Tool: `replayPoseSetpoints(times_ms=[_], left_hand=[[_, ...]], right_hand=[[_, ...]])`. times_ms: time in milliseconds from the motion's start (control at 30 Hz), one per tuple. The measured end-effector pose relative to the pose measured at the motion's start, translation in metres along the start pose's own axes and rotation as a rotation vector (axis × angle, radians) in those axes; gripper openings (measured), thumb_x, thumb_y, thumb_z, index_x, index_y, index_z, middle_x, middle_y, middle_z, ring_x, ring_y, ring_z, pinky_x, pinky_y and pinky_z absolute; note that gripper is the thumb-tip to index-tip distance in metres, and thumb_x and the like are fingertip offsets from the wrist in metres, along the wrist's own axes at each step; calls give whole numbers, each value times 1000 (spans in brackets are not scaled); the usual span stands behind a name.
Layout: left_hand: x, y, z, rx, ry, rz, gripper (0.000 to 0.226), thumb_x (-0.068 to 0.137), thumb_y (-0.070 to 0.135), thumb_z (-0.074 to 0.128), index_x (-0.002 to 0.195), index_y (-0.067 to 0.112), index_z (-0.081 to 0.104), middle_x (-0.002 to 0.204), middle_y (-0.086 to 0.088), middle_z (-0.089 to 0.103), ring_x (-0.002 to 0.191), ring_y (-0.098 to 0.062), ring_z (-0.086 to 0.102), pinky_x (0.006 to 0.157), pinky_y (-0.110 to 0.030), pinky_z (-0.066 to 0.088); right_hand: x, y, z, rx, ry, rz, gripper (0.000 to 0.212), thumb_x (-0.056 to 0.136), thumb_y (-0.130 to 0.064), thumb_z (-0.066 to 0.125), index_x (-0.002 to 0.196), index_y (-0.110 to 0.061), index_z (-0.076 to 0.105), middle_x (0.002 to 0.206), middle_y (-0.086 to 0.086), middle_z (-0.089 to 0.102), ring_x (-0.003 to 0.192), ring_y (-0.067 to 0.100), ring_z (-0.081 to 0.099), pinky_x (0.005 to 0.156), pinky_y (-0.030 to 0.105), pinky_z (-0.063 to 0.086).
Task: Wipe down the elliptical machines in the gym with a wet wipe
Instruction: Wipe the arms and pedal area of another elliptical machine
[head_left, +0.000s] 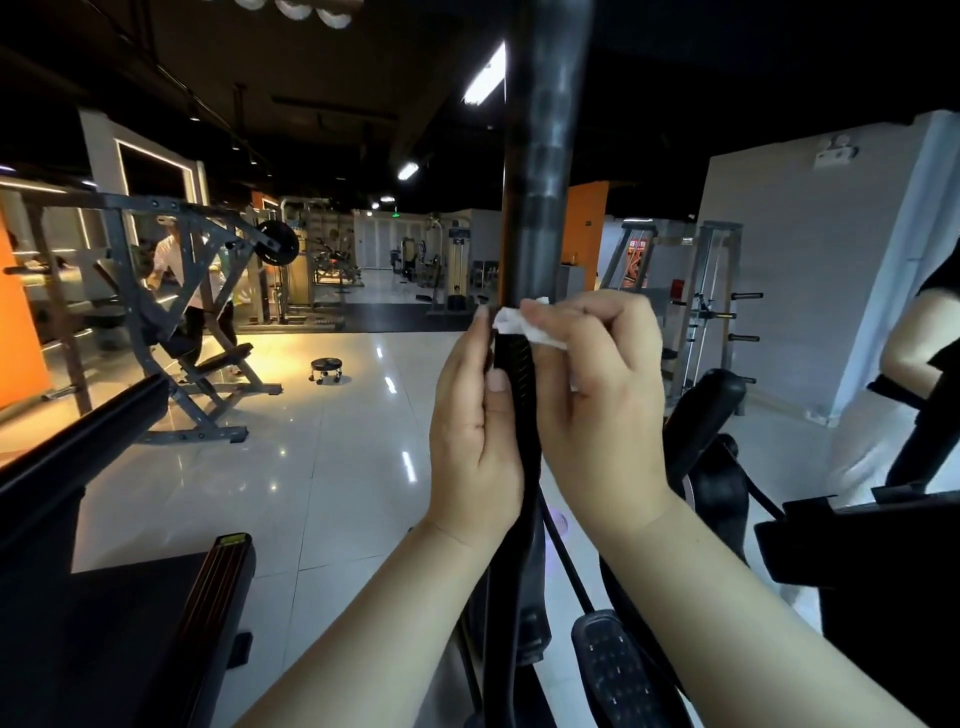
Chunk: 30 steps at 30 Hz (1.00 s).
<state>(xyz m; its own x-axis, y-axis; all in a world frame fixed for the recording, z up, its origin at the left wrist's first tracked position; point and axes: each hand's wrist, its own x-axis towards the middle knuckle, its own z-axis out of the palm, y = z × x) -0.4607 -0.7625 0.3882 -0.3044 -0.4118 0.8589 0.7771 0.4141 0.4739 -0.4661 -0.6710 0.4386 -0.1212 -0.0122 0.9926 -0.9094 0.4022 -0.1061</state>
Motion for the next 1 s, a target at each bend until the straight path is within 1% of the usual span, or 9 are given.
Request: replayPoseSetpoints(times_ms=[133,267,333,500,600,667,767,867,1000], left_hand=[[1,-3,2,46,12,20,43,106,18,41,149,17,44,149,-2,54,139,-20,51,114,-45,43],[-1,1,4,16,18,11,42,109,10,37,151,11,41,150,7,50,143,-13,45,117,-31,38],[-1,2,5,3,17,11,43,108,8,36,151,16,38,151,13,46,144,-9,43,117,-27,36],[1,-6,5,-50,-3,3,44,109,13,35,152,7,41,149,-11,52,141,-27,49,116,-50,40],[4,2,6,-32,5,-1,44,109,12,35,152,9,40,154,-3,47,146,-17,42,120,-38,36],[12,10,6,-13,-19,27,47,108,10,34,155,9,33,158,2,41,149,-13,36,122,-35,32],[33,23,7,3,-35,57,49,108,10,37,155,18,28,157,14,36,150,-5,32,122,-29,29],[52,33,6,10,-71,86,49,108,12,38,153,27,29,161,6,36,151,-8,29,124,-33,28],[71,44,8,16,-125,91,48,108,16,35,153,31,25,164,0,32,153,-7,25,123,-24,25]], right_hand=[[-11,-2,4,143,-163,-35,29,91,-10,49,107,1,71,107,14,64,102,22,56,95,13,37],[6,7,-3,58,-53,-61,26,94,-6,51,109,3,71,106,16,60,100,30,58,87,36,51],[11,6,-3,53,-13,-23,26,97,-7,52,113,3,70,104,15,58,97,31,58,80,41,53],[-3,6,-2,87,-230,-65,22,94,-5,54,108,-1,71,102,14,62,96,25,57,82,35,48],[15,8,-6,25,-92,-69,28,97,-10,51,113,1,71,102,14,58,96,30,58,80,33,50],[27,7,-6,55,8,-12,26,96,-5,52,113,-1,70,105,11,56,101,22,56,86,27,49],[23,3,-2,103,-69,-81,23,97,-7,58,115,2,71,108,10,58,104,22,58,89,29,50],[30,3,-3,90,-105,-155,30,98,-14,53,116,4,70,108,15,61,101,32,61,84,37,53],[72,3,-2,106,83,-62,21,95,-2,55,110,-1,71,106,12,59,102,19,57,89,16,46]])
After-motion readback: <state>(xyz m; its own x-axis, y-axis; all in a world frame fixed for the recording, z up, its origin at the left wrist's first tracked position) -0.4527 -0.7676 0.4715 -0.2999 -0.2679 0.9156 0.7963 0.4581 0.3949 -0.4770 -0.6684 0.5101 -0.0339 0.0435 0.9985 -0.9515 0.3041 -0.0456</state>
